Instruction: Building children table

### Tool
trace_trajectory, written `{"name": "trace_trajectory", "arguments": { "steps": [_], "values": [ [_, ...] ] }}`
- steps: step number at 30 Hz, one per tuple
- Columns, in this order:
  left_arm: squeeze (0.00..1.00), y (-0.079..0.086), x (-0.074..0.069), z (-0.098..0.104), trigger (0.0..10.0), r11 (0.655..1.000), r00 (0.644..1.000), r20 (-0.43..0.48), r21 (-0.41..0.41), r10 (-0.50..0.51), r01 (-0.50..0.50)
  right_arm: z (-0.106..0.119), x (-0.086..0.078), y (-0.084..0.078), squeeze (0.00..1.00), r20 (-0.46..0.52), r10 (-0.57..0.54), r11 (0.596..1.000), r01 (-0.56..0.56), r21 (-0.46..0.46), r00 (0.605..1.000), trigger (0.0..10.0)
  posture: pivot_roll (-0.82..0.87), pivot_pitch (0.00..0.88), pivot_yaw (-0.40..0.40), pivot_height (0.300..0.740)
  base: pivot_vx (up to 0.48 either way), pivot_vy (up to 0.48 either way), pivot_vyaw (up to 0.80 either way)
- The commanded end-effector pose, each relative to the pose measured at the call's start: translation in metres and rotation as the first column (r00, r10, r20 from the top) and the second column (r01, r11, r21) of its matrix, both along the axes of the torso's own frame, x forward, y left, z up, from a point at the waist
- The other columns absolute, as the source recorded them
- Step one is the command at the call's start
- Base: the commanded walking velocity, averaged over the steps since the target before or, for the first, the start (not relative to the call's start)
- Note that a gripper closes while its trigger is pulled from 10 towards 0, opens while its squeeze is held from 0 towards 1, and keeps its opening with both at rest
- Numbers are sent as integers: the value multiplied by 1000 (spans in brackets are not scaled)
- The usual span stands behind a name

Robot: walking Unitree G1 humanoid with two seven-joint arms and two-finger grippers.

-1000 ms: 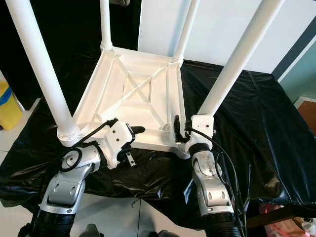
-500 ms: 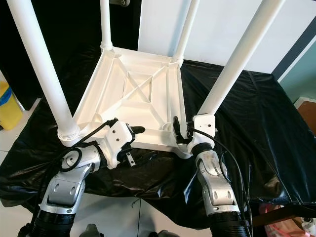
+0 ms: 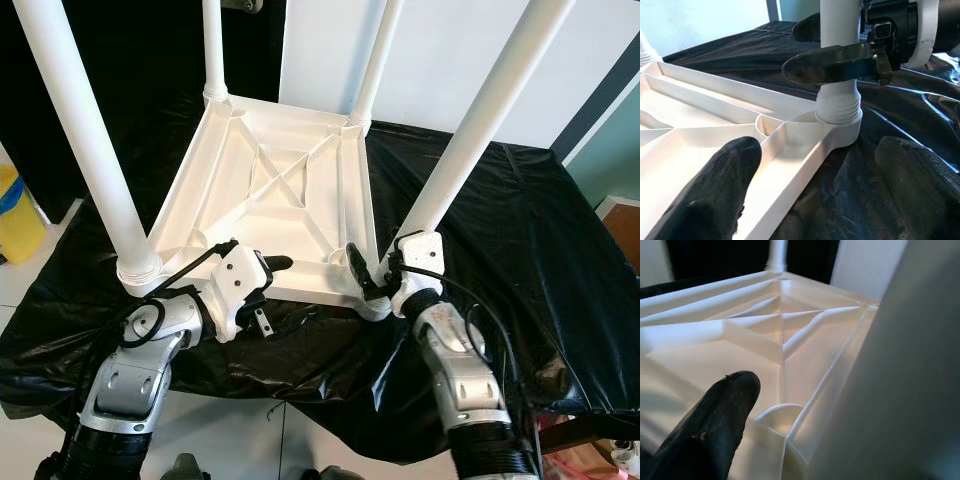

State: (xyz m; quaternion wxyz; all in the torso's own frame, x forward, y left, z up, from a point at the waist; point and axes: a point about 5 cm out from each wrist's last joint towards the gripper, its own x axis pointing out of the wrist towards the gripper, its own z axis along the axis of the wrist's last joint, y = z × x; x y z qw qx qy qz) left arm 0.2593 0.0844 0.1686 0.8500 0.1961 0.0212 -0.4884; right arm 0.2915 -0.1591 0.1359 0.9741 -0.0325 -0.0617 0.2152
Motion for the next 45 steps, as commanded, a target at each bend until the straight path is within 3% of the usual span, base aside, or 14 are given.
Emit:
{"name": "trace_trajectory", "arguments": {
  "steps": [1, 11, 12, 13, 14, 15, 16, 25, 26, 39, 45],
  "values": [
    [0, 1, 3, 5, 10000, 992, 991, 53, -32, 121, -119, 1, 4, -6, 0, -8, 52, 999, -52, -15, 999, 10000, 182, 53, -177, 740, 0, 0, 0],
    [0, 1, 4, 5, 10000, 993, 992, 54, -30, 114, -113, 3, 11, -17, 0, -15, 135, 988, -135, -80, 991, 10000, 180, 54, -171, 740, 0, 0, 0],
    [0, 0, 4, 5, 10000, 993, 992, 54, -30, 113, -112, 3, 12, -17, 0, -20, 143, 986, -144, -84, 989, 7804, 180, 55, -172, 740, 0, 0, 0],
    [0, 0, 4, 5, 10000, 993, 992, 54, -30, 113, -112, 3, 12, -17, 0, -20, 143, 986, -144, -84, 989, 7804, 180, 55, -172, 740, 0, 0, 0],
    [0, 0, 4, 5, 10000, 993, 992, 53, -30, 113, -111, 2, 13, -18, 0, -24, 150, 985, -152, -83, 988, 4235, 181, 56, -173, 740, 0, 0, 0],
    [0, 0, 4, 5, 10000, 993, 992, 53, -30, 113, -111, 2, 13, -18, 0, -24, 150, 985, -152, -83, 988, 4235, 181, 56, -173, 740, 0, 0, 0],
    [0, 0, 4, 5, 10000, 993, 992, 53, -30, 114, -112, 1, 14, -18, 0, -27, 154, 984, -155, -81, 988, 0, 182, 57, -175, 740, 0, 0, 0],
    [0, 0, 3, 5, 10000, 993, 992, 51, -32, 118, -117, -4, 14, -19, 0, -34, 140, 987, -142, -70, 990, 0, 183, 58, -178, 740, 0, 0, 0],
    [0, 0, 3, 5, 10000, 993, 992, 51, -32, 118, -116, -4, 14, -19, 0, -34, 126, 990, -128, -59, 991, 10000, 181, 57, -178, 740, 0, 0, 0],
    [0, -1, 4, 5, 10000, 993, 992, 54, -33, 115, -113, -5, 13, -15, 0, -20, -31, 1000, 31, -4, 999, 10000, 180, 53, -177, 740, 0, 0, 0],
    [0, -1, 5, 5, 10000, 993, 992, 55, -32, 115, -113, -7, 7, -3, 0, -26, -77, 996, 78, 40, 997, 10000, 184, 48, -181, 740, 0, 0, 0]
  ]
}}
